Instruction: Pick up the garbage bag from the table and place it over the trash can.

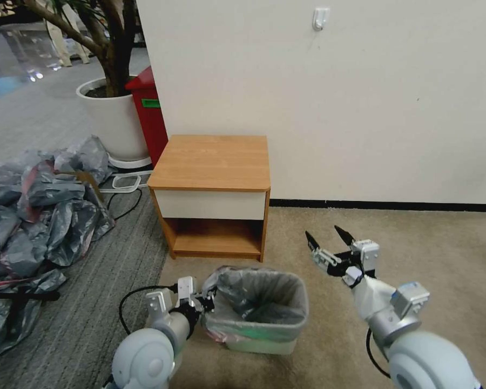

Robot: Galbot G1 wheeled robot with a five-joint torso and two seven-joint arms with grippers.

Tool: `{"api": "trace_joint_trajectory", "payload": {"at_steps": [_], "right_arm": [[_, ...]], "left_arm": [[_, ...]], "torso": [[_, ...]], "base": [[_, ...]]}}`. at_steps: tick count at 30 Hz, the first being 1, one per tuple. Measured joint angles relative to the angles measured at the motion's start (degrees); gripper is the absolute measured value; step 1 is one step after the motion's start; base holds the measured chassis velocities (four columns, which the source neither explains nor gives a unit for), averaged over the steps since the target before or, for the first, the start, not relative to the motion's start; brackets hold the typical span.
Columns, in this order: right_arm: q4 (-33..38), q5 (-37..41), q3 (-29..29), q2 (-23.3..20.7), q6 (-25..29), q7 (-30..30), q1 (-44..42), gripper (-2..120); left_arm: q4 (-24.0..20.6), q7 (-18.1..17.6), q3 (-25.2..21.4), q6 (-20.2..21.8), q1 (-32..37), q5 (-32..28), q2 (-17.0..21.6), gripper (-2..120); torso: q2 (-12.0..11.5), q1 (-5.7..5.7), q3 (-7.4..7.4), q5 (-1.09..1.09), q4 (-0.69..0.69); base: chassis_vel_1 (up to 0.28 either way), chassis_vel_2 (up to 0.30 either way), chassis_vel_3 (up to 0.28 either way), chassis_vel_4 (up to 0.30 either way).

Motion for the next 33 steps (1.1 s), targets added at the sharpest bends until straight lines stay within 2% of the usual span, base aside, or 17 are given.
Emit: {"api": "trace_joint_trajectory", "payload": {"at_steps": [8, 10, 11, 15, 16, 18, 21, 23, 25, 27, 28, 31, 32, 33], "right_arm": [[-0.1, -0.9, -1.2, 2.1, -0.3, 0.3, 0.4, 100], [-0.1, -0.9, -1.4, 2.2, -0.4, 0.3, 0.4, 100], [-0.1, -0.9, -1.4, 2.2, -0.4, 0.3, 0.4, 100], [-0.2, -0.9, -1.5, 2.0, -0.7, 0.5, 0.2, 100], [-0.2, -0.9, -1.5, 2.0, -0.7, 0.5, 0.2, 100], [-0.2, -0.7, -1.5, 1.7, -1.5, 0.6, 0.0, 100], [0.0, -0.5, -1.3, 1.6, -1.7, 0.7, -0.2, 100], [0.2, -0.3, -1.0, 1.8, -1.8, 0.8, -0.7, 100], [0.4, -0.2, -0.9, 1.9, -1.8, 0.9, -0.9, 100], [0.6, -0.1, -0.6, 2.4, -1.7, 0.9, -1.9, 100], [0.6, -0.1, -0.6, 2.4, -1.7, 0.9, -1.9, 100], [0.9, 0.1, 0.1, 3.4, -1.0, 0.9, -3.3, 100], [0.9, 0.1, 0.2, 3.9, -0.6, 0.9, -3.6, 100], [0.9, 0.1, 0.2, 3.9, -0.6, 0.9, -3.6, 100]], "left_arm": [[2.2, 1.2, 1.3, -1.2, -0.4, 4.0, -0.7, 7], [2.3, 1.5, 1.9, -1.4, -0.4, 5.0, -0.7, 14], [2.3, 1.5, 1.9, -1.4, -0.4, 5.0, -0.7, 14], [2.3, 1.6, 2.5, -1.7, 0.4, 6.8, -0.6, 32], [2.3, 1.6, 2.5, -1.7, 0.4, 6.8, -0.6, 32], [2.0, 1.7, 2.4, -1.8, 0.9, 7.0, -0.5, 42], [1.6, 1.8, 2.3, -2.1, 1.2, 7.3, -0.5, 49], [0.4, 1.9, 1.6, -2.6, 1.8, 7.4, 0.1, 61], [-0.1, 2.1, 1.3, -2.7, 2.0, 7.4, 0.3, 64], [-2.0, 3.2, -0.4, -3.5, 3.2, 7.4, 1.2, 74], [-2.0, 3.2, -0.4, -3.5, 3.2, 7.4, 1.2, 74], [-4.8, 7.6, -4.8, -6.5, 5.9, 7.7, 2.5, 89], [-5.5, 9.3, -6.2, -8.1, 6.9, 8.0, 2.9, 93], [-5.5, 9.3, -6.2, -8.1, 6.9, 8.0, 2.9, 93]], "torso": [[0.0, 0.0, 0.0, 0.01, -0.01], [0.0, 0.0, 0.0, 0.01, -0.01], [0.0, 0.0, 0.0, 0.01, -0.01], [0.0, 0.0, 0.0, 0.02, -0.01], [0.0, 0.0, 0.0, 0.02, -0.01], [0.0, 0.0, 0.0, 0.02, -0.01], [0.0, 0.0, 0.0, 0.01, -0.01], [0.0, 0.0, 0.0, 0.01, -0.02], [0.0, 0.0, 0.0, 0.0, -0.01], [0.0, 0.0, 0.0, 0.01, -0.01], [0.0, 0.0, 0.0, 0.01, -0.01], [0.0, 0.0, 0.0, 0.0, -0.01], [0.0, 0.0, 0.0, 0.01, -0.01], [0.0, 0.0, 0.0, 0.01, -0.01]], "base": [[0.0, 0.0, 0.0, 0.0], [0.0, 0.0, 0.0, 0.0], [0.0, 0.0, 0.0, 0.0], [0.0, 0.0, 0.0, 0.0], [0.0, 0.0, 0.0, 0.0], [0.0, 0.0, 0.0, 0.0], [0.0, 0.0, 0.0, 0.0], [0.0, 0.0, 0.0, 0.0], [0.0, 0.0, 0.0, 0.0], [0.0, 0.0, 0.0, 0.0], [0.0, 0.0, 0.0, 0.0], [0.0, 0.0, 0.0, 0.0], [0.0, 0.0, 0.0, 0.0], [0.0, 0.0, 0.0, 0.0]]}}
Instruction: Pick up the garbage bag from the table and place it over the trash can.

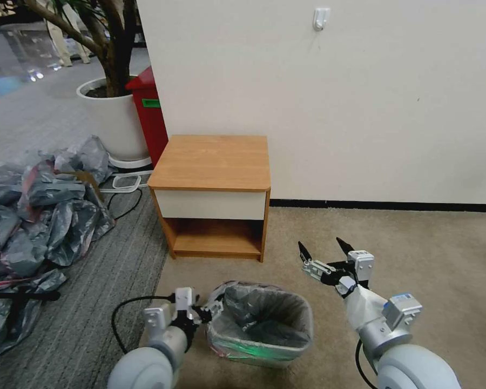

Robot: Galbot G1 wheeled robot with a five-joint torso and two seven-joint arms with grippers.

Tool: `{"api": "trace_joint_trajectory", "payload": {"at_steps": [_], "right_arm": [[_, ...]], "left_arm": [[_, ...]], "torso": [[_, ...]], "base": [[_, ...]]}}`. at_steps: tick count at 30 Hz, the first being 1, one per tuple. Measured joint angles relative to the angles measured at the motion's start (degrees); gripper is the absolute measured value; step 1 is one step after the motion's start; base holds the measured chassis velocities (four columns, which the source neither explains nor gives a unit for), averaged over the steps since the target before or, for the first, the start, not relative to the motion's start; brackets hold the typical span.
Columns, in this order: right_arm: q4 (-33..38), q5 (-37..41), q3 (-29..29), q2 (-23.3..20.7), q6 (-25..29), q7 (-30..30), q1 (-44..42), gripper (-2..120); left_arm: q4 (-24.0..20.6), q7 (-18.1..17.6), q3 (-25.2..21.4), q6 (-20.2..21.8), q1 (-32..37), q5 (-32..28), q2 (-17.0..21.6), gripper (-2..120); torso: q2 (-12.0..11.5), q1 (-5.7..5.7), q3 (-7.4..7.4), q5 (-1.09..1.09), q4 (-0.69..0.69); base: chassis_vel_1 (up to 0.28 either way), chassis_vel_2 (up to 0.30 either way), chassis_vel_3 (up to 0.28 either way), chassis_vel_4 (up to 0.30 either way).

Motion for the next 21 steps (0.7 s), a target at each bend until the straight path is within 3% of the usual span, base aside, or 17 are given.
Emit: {"api": "trace_joint_trajectory", "payload": {"at_steps": [2, 7, 10, 11, 12, 14, 15, 17, 21], "right_arm": [[0.0, -0.2, 0.5, 1.4, 0.8, -0.1, -1.0, 100], [0.2, -1.2, 1.9, 3.5, 2.9, -0.2, -3.3, 100], [1.1, -3.3, 3.2, 6.0, 6.3, -1.0, -7.6, 100], [1.1, -3.3, 3.2, 6.0, 6.3, -1.0, -7.6, 100], [1.2, -4.2, 3.6, 6.8, 7.2, -1.6, -8.9, 100], [1.1, -7.1, 4.0, 8.8, 11.3, -2.5, -12.5, 100], [1.1, -7.1, 4.0, 8.8, 11.3, -2.5, -12.5, 100], [0.0, -9.9, 3.4, 10.1, 17.2, -1.7, -15.4, 100], [-0.7, -12.4, 3.3, 12.1, 21.6, -1.5, -17.6, 100]], "left_arm": [[-2.1, 2.9, -3.6, -2.9, 2.2, 0.4, 0.5, 99], [-5.6, 4.8, -8.7, -6.9, 5.7, 0.8, 0.6, 100], [-7.9, 6.9, -14.7, -11.0, 10.7, 5.2, -0.6, 100], [-7.9, 6.9, -14.7, -11.0, 10.7, 5.2, -0.6, 100], [-8.3, 8.0, -16.4, -12.4, 12.2, 7.2, -1.0, 100], [-8.1, 12.5, -20.9, -19.8, 16.8, 16.0, -2.0, 100], [-8.1, 12.5, -20.9, -19.8, 16.8, 16.0, -2.0, 100], [-6.4, 17.4, -24.9, -27.2, 21.0, 23.7, -2.8, 100], [-5.2, 19.3, -27.4, -30.3, 23.8, 25.1, -3.1, 100]], "torso": [[0.0, 0.0, 0.0, 0.01, 0.0], [0.0, 0.0, 0.0, 0.01, 0.0], [0.0, 0.0, 0.0, 0.0, 0.0], [0.0, 0.0, 0.0, 0.0, 0.0], [0.0, 0.0, 0.0, 0.0, 0.01], [0.0, 0.01, 0.0, 0.0, 0.01], [0.0, 0.01, 0.0, 0.0, 0.01], [0.0, 0.0, 0.0, 0.0, 0.01], [0.0, 0.0, 0.0, 0.0, 0.0]], "base": [[0.0, 0.0, 0.0, 0.0], [0.0, 0.0, 0.0, 0.0], [0.0, 0.0, 0.0, 0.0], [0.0, 0.0, 0.0, 0.0], [0.0, 0.0, 0.0, 0.0], [0.0, 0.0, 0.0, 0.0], [0.0, 0.0, 0.0, 0.0], [0.0, 0.0, 0.0, 0.0], [0.0, 0.0, 0.0, 0.0]]}}
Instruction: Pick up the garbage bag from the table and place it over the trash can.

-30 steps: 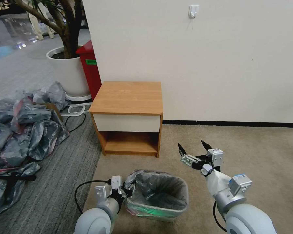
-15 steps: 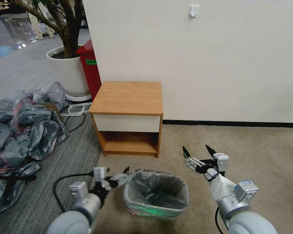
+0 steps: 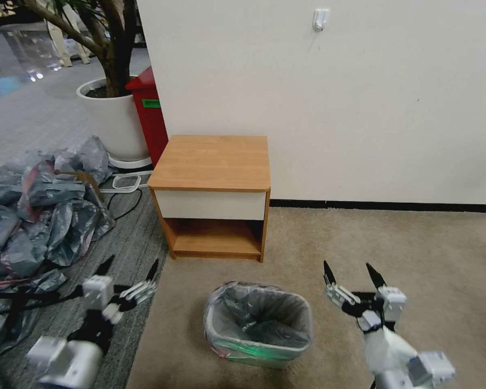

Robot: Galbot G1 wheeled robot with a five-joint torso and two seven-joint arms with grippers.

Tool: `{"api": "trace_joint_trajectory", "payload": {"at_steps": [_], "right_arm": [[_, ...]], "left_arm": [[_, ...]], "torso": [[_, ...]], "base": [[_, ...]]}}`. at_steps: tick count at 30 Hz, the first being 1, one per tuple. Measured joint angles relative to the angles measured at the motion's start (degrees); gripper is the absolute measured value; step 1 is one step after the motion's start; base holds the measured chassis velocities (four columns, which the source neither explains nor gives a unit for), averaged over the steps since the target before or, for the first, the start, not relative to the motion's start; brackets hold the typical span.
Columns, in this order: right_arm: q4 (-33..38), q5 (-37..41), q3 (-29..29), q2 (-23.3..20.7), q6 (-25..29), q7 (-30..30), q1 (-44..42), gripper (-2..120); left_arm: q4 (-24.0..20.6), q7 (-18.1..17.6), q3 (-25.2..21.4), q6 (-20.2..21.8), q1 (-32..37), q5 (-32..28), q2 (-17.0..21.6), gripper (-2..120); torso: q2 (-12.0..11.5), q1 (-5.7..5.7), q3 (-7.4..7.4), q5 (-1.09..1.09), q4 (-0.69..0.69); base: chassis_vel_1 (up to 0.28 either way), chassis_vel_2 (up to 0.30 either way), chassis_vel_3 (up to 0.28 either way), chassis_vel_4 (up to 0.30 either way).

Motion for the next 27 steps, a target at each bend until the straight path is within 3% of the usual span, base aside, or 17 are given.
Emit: {"api": "trace_joint_trajectory", "payload": {"at_steps": [7, 27], "right_arm": [[-2.0, -3.6, 0.2, 3.8, 6.9, 0.0, -3.2, 100], [-2.4, -5.4, 0.0, 4.3, 6.9, 0.3, -3.2, 100]], "left_arm": [[0.3, 1.4, -0.3, -1.0, 2.1, -1.7, 0.0, 100], [0.3, 1.0, 0.8, 0.4, 1.4, -2.1, 0.2, 100]], "torso": [[0.0, 0.0, 0.0, 0.0, 0.0], [0.0, 0.0, 0.0, 0.0, 0.0]], "base": [[0.0, 0.0, 0.0, 0.0], [0.0, 0.0, 0.0, 0.0]]}}
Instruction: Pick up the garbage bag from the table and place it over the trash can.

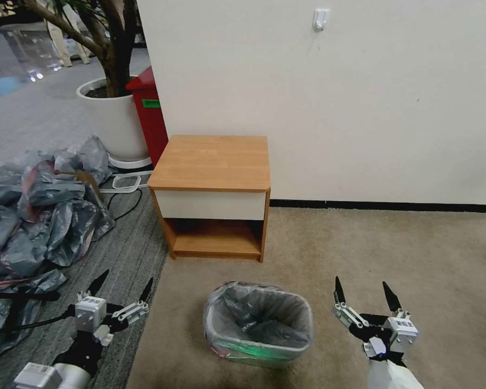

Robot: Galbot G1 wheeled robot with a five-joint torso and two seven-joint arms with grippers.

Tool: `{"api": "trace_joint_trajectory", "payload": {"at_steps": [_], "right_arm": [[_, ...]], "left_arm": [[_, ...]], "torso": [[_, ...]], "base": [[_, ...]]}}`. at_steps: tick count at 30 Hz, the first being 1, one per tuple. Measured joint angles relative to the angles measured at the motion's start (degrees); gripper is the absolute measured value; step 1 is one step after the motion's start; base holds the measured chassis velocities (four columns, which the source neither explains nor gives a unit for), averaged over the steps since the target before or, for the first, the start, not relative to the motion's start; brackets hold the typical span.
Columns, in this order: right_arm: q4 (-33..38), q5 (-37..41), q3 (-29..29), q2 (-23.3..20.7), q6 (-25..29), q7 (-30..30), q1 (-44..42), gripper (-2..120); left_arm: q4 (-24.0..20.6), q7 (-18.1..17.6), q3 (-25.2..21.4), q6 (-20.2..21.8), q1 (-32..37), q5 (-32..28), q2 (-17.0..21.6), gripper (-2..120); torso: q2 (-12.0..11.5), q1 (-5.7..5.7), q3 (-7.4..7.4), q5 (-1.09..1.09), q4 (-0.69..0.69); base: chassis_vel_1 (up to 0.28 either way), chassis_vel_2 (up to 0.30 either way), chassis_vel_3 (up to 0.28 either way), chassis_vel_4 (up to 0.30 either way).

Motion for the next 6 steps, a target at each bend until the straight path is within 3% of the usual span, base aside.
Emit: {"api": "trace_joint_trajectory", "payload": {"at_steps": [6], "right_arm": [[0.0, 0.0, 0.0, 0.0, -0.1, 0.0, 0.0, 100]], "left_arm": [[0.0, -0.1, 0.0, 0.0, 0.0, 0.0, 0.0, 100]], "torso": [[0.0, 0.0, 0.0, 0.0, 0.0]], "base": [[0.0, 0.0, 0.0, 0.0]]}}
